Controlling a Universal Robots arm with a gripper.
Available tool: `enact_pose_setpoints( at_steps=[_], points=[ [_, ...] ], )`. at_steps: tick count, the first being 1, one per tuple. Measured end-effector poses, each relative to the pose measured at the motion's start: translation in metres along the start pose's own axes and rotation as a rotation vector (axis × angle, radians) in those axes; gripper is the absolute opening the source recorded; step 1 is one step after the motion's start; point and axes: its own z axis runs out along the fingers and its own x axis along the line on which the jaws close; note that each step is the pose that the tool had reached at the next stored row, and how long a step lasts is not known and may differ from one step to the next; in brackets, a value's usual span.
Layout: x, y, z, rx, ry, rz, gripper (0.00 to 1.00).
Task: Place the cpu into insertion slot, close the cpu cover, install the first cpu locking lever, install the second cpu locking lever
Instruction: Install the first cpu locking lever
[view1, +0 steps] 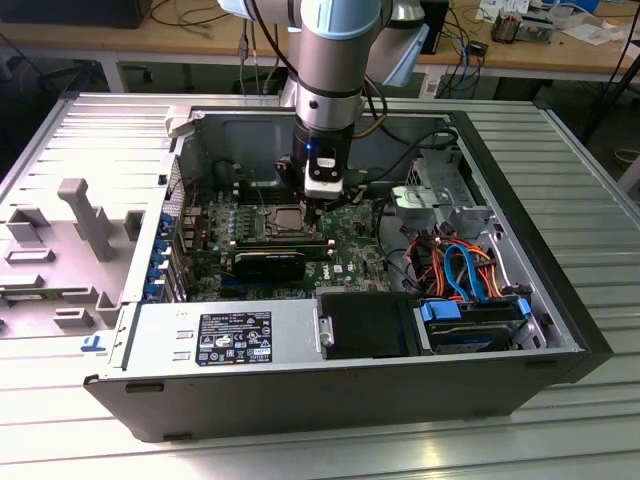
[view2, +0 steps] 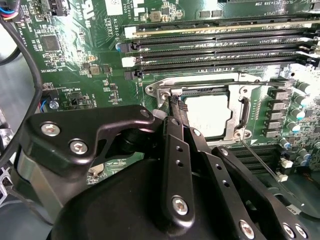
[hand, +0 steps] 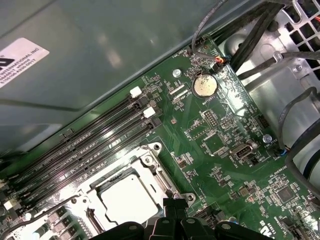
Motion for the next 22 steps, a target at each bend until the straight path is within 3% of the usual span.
enact_pose_setpoints(
  at_steps=[22],
  points=[
    [0.0,0.0,0.0001,0.0012,-0.0018,-0.038,0.11]
  ],
)
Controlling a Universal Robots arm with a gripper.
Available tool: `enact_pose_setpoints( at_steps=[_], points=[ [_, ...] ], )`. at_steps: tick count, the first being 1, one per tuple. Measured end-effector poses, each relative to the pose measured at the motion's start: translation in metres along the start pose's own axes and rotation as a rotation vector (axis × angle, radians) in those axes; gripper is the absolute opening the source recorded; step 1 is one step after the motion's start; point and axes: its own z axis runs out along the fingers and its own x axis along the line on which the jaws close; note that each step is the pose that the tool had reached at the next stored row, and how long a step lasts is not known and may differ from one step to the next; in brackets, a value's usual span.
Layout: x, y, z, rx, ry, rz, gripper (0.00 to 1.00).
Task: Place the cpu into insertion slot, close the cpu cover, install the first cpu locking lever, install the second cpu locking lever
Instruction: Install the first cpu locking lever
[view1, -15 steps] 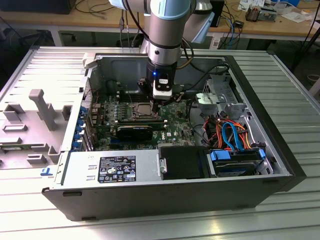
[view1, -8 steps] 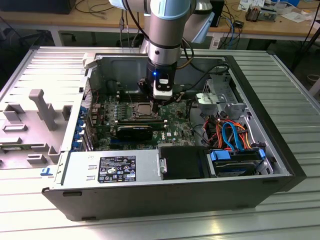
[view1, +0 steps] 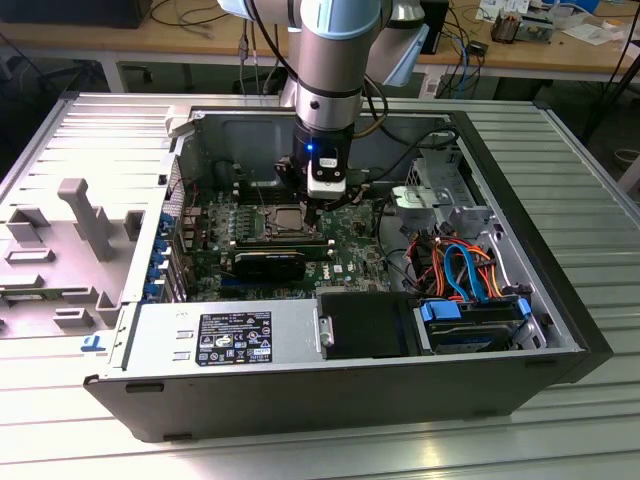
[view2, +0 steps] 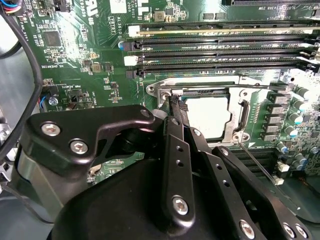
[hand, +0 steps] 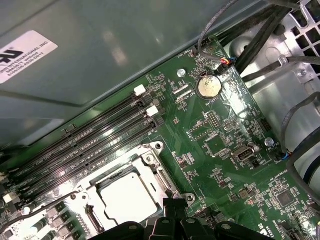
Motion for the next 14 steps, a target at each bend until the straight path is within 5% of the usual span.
enact_pose_setpoints(
  at_steps=[14],
  points=[
    [0.0,0.0,0.0005,0.0003,-0.0006,-0.013,0.11]
  ],
)
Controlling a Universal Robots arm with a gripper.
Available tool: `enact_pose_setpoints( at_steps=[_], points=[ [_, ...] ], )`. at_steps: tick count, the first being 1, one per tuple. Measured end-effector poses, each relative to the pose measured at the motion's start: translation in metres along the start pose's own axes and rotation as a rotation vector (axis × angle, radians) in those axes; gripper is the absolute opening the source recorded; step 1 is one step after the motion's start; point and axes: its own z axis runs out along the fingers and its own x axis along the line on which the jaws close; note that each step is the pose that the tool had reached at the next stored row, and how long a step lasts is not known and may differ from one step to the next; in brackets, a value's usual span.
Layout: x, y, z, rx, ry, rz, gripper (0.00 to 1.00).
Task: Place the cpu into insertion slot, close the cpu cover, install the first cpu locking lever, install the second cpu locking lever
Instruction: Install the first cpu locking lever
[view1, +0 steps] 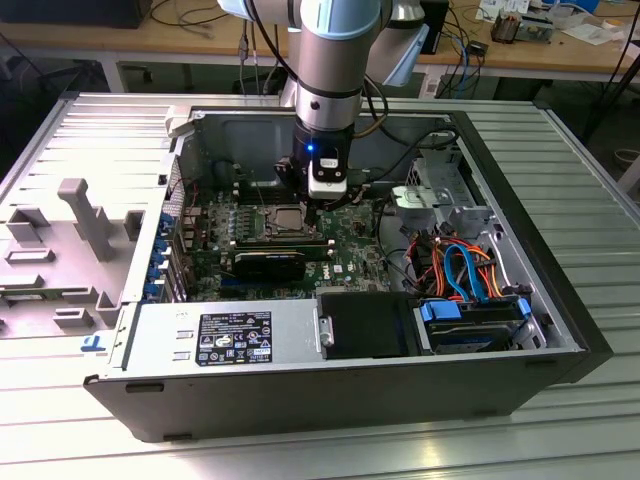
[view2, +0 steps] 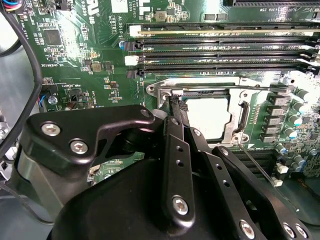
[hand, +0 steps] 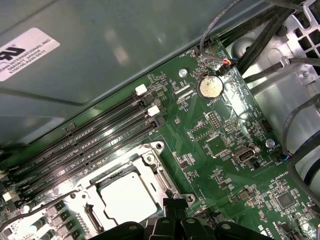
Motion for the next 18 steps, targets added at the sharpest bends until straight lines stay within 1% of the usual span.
enact_pose_setpoints(
  at_steps=[16,18],
  points=[
    [0.0,0.0,0.0007,0.0002,-0.0003,-0.008,0.11],
    [-0.0001,0.0001,0.0017,0.0003,-0.0006,-0.014,0.11]
  ],
)
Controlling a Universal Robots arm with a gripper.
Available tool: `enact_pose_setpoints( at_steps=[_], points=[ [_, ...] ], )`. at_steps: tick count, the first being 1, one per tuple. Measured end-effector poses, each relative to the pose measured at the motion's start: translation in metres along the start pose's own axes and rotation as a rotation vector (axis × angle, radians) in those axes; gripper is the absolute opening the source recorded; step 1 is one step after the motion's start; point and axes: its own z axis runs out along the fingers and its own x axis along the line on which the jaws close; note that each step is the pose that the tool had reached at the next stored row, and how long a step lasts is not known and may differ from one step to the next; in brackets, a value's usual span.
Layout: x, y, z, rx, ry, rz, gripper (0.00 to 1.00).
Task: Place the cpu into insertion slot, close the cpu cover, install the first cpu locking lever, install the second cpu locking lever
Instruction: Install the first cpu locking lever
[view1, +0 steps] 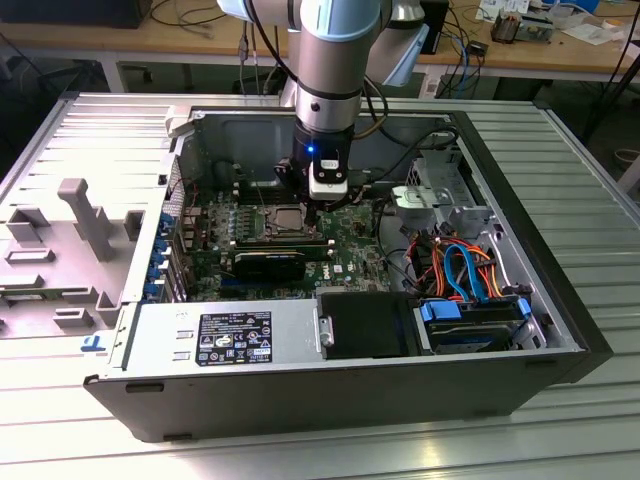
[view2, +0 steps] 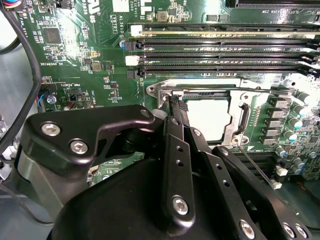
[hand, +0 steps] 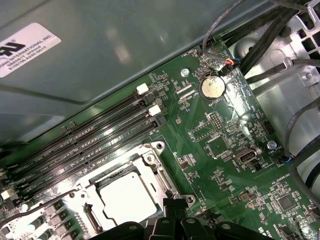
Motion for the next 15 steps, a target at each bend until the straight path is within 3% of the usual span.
enact_pose_setpoints(
  at_steps=[15],
  points=[
    [0.0,0.0,0.0003,0.0005,-0.001,-0.022,0.11]
  ],
)
